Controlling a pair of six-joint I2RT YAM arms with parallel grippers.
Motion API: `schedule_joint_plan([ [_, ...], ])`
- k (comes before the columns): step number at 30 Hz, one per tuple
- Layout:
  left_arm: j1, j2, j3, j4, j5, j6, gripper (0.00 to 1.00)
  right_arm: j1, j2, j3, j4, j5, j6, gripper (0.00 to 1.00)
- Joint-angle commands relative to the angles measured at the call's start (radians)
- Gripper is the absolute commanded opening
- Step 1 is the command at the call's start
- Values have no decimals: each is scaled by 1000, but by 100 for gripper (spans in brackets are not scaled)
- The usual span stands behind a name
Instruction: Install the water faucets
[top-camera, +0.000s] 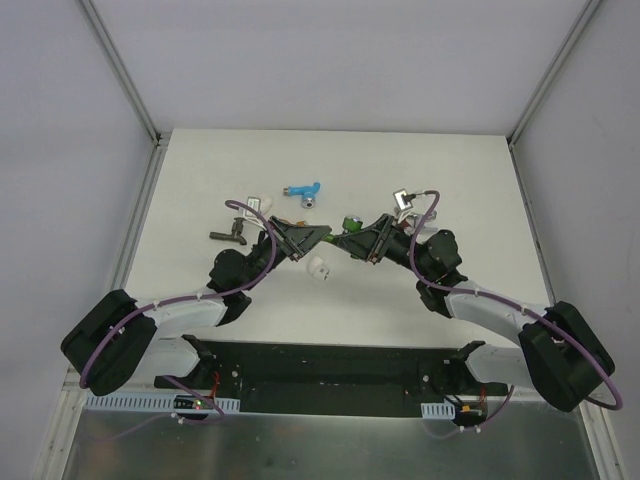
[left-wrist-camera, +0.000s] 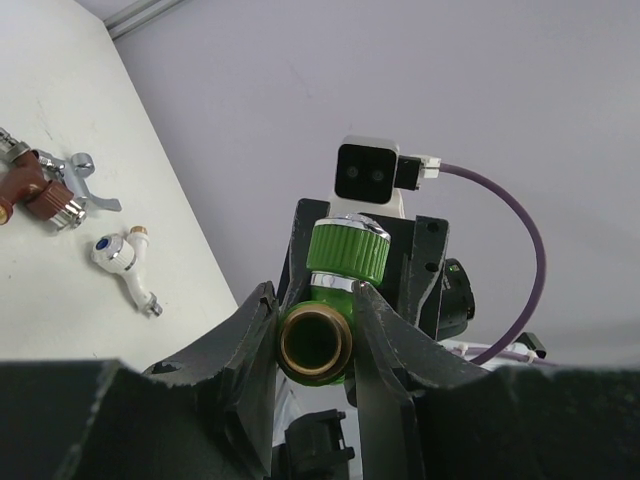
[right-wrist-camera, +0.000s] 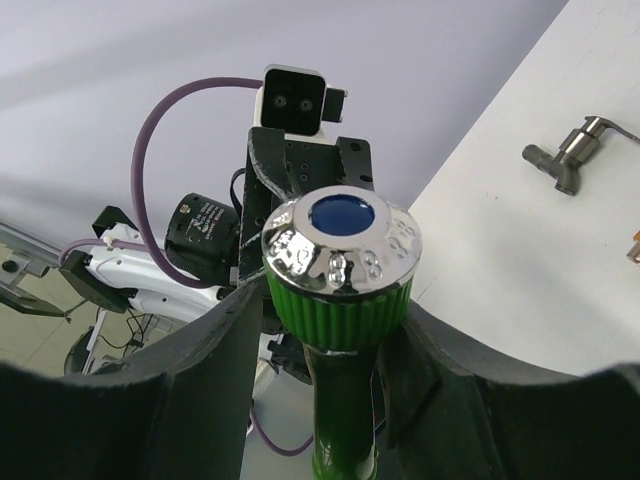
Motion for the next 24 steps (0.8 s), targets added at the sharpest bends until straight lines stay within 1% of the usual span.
schedule_joint_plan([
  [1, -10, -10, -15, 151, -68, 7, 0, 9, -7, -3, 166, -54, 5, 56],
  [5, -12, -15, -20, 151, -80, 8, 0, 9, -2, -9, 170, -47, 2, 57],
  [13, -18, -22, -27, 151, -105, 13, 0, 9, 2, -17, 172, -48, -11, 42],
  [16, -19, -21, -29, 151, -111, 13, 0, 10, -7, -17, 155, -50, -25, 33],
  [18, -19, -21, -34, 149, -111, 22, 0, 9, -17, -18, 134, -51, -39, 24],
  [19, -19, -22, -40, 146, -114, 28, 0, 9, -25, -20, 121, -50, -50, 17],
  [21, -18, -36, -50, 119, -114, 48, 0, 4, -48, -25, 83, -50, -85, 0],
  [22, -19, -51, -55, 87, -114, 56, 0, 1, -60, -25, 63, -47, -100, 0],
  [23, -18, -70, -55, 39, -114, 68, 6, 0, -79, -26, 36, -45, -125, 0],
  [24, -18, -91, -55, -16, -114, 90, 15, -3, -97, -28, 6, -41, -154, 0],
])
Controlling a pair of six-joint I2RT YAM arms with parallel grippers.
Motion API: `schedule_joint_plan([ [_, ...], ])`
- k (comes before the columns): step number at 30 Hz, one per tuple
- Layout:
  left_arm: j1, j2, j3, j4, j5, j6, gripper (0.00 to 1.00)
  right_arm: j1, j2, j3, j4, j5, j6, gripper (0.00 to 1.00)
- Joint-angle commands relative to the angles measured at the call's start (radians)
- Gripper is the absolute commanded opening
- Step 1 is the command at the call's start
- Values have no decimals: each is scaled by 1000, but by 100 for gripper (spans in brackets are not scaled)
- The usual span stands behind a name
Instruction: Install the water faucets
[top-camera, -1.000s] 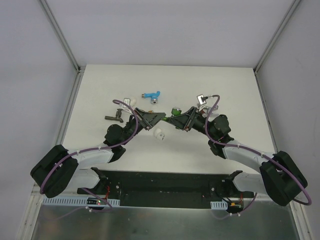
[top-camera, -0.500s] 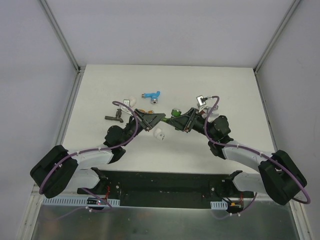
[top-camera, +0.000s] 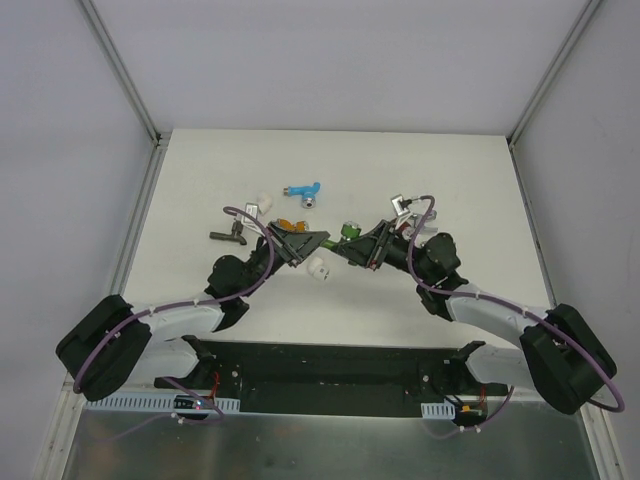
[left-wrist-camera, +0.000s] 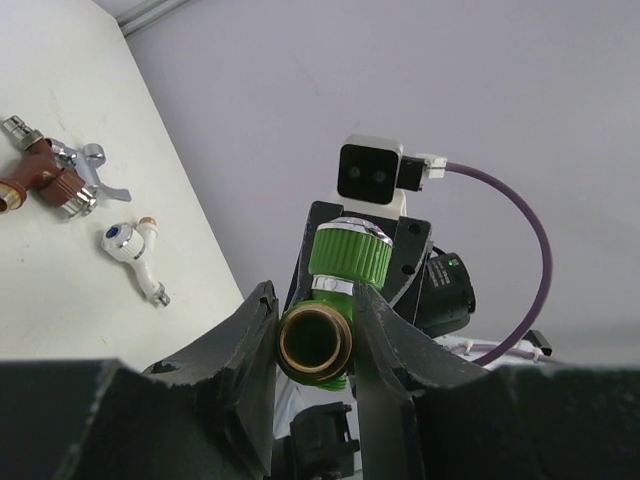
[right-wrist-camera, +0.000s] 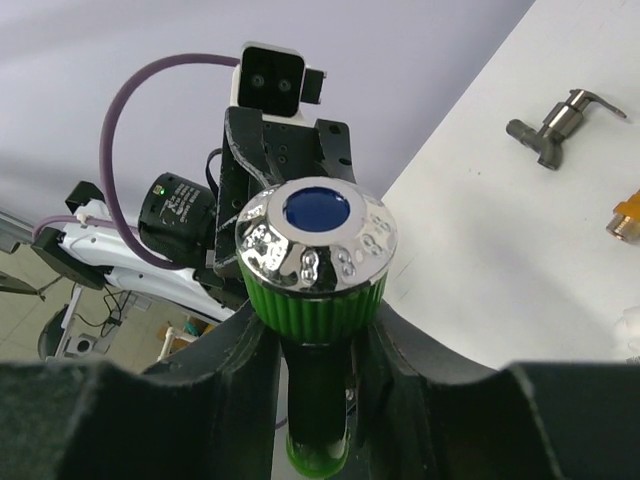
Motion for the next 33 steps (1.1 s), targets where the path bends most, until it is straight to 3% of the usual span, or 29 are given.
schedule_joint_plan([
  [1, 6, -99, -10, -102, -60, 114, 23, -6, -114, -1, -32, -13, -136, 0],
  [5, 4, -268, 78, -598, -58, 276, 58, -21, -193, 23, -283, 2, -282, 0],
  [8, 4, -370, 176, -1032, -155, 381, 74, -34, -250, 77, -555, 61, -406, 0],
  [12, 6, -430, 245, -1305, -275, 432, 97, -46, -330, 88, -724, 149, -530, 0],
  [16, 6, -458, 266, -1454, -368, 407, 99, -46, -384, 91, -855, 232, -603, 0],
  [22, 6, -596, 214, -1544, -534, 297, 99, -46, -422, 47, -824, 269, -606, 0],
  [26, 6, -656, 225, -1576, -531, 332, 93, -44, -428, 24, -798, 284, -603, 0],
  [28, 7, -577, 309, -1673, -526, 337, 93, -46, -424, 13, -781, 286, -597, 0],
  [33, 4, -212, 522, -1796, -384, 390, 99, -46, -408, 4, -766, 290, -587, 0],
])
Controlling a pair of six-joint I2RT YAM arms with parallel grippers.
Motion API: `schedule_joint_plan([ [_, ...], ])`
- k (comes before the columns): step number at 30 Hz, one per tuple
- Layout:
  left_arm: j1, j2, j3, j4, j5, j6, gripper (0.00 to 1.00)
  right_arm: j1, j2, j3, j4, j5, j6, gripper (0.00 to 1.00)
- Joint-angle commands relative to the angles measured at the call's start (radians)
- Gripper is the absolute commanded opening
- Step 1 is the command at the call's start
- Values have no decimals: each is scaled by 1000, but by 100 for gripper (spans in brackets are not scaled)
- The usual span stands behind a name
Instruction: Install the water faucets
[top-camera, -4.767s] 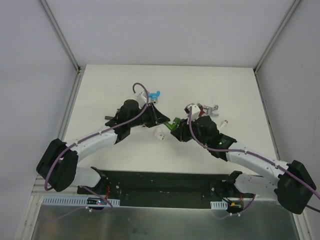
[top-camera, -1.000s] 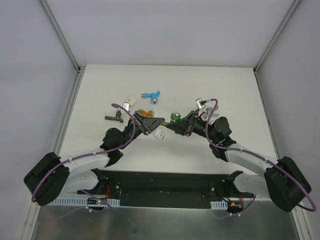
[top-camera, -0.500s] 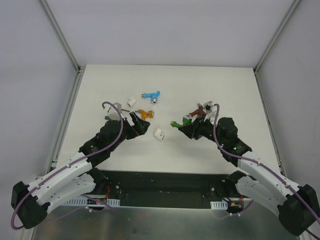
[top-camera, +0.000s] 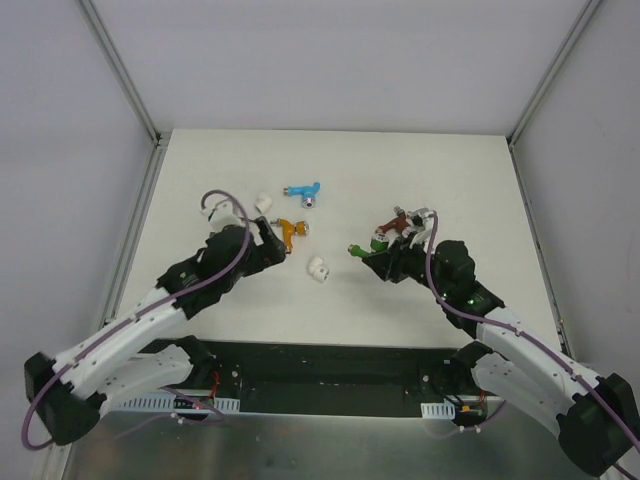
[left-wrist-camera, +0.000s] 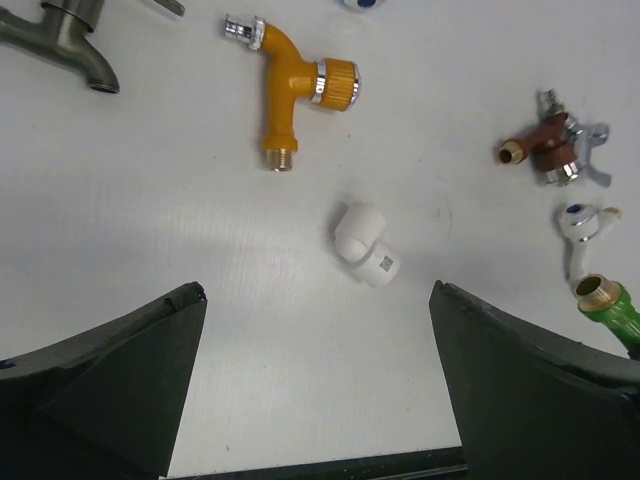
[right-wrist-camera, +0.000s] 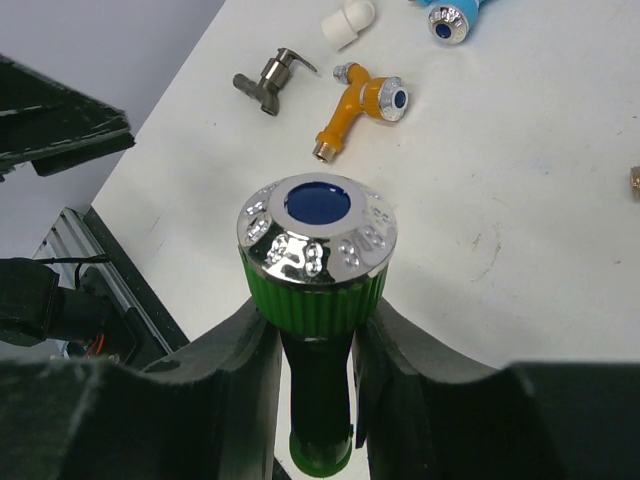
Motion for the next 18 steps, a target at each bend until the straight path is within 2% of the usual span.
schedule_joint_plan([
  [1, 4, 294, 194, -129, 129, 60, 99, -4, -2, -3, 73, 33, -8, 0],
  [7, -4, 615, 388, -154, 264, 90, 99, -3, -12, -23, 84, 94, -2, 0],
  [12, -24, 810, 500, -154, 271, 71, 99, -4, -4, -34, 87, 117, -2, 0],
  [18, -36, 981, 587, -154, 239, 61, 90, -4, -18, -44, 87, 137, -3, 0],
])
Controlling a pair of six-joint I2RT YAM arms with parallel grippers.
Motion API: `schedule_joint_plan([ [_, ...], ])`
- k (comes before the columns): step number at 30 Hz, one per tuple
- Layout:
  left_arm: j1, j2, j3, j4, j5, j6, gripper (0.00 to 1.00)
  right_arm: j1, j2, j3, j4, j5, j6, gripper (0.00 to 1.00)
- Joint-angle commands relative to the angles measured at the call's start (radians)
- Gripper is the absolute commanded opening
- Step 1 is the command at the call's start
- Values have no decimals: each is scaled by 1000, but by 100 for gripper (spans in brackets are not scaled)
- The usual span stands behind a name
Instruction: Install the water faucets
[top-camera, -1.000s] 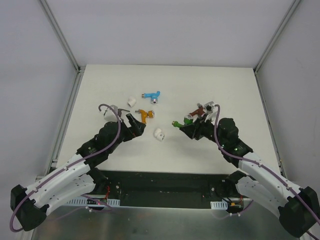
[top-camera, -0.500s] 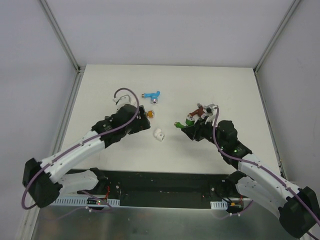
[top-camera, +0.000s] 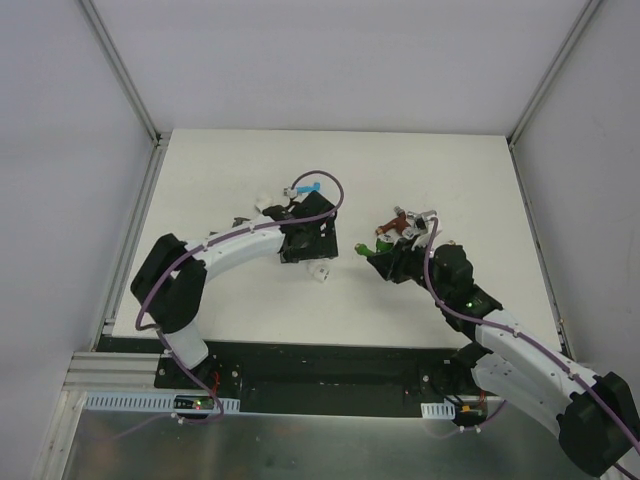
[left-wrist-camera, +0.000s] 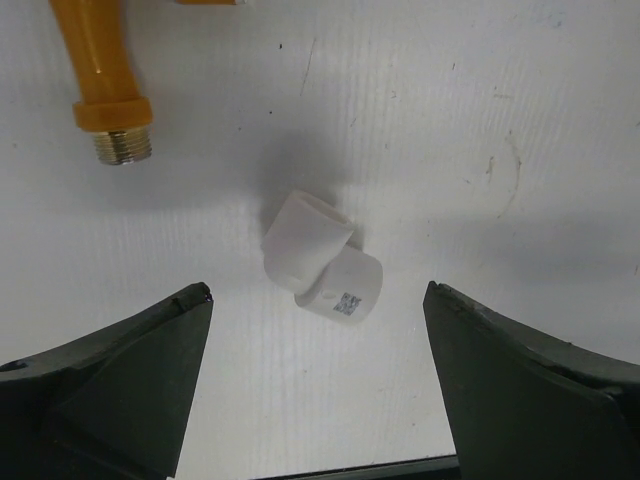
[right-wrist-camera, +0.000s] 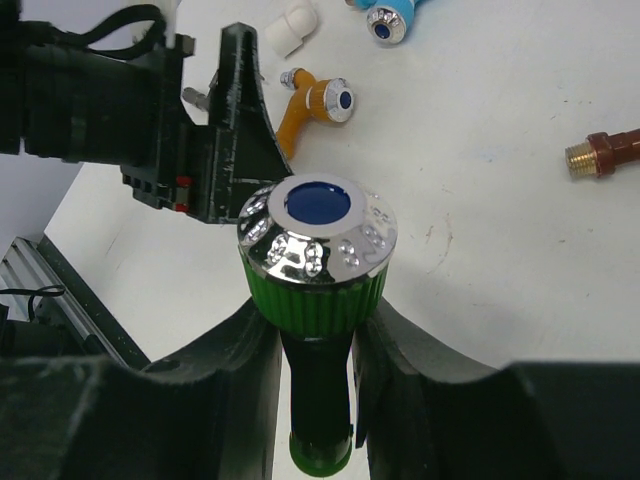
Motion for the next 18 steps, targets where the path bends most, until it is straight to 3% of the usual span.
schedule_joint_plan([
  [1, -10, 88, 76, -27, -17, 7, 87, -4, -19, 1, 64, 33, -4, 0],
  [18, -14, 231, 101, -26, 12, 30, 59, -3, 38, 4, 82, 25, 5, 0],
])
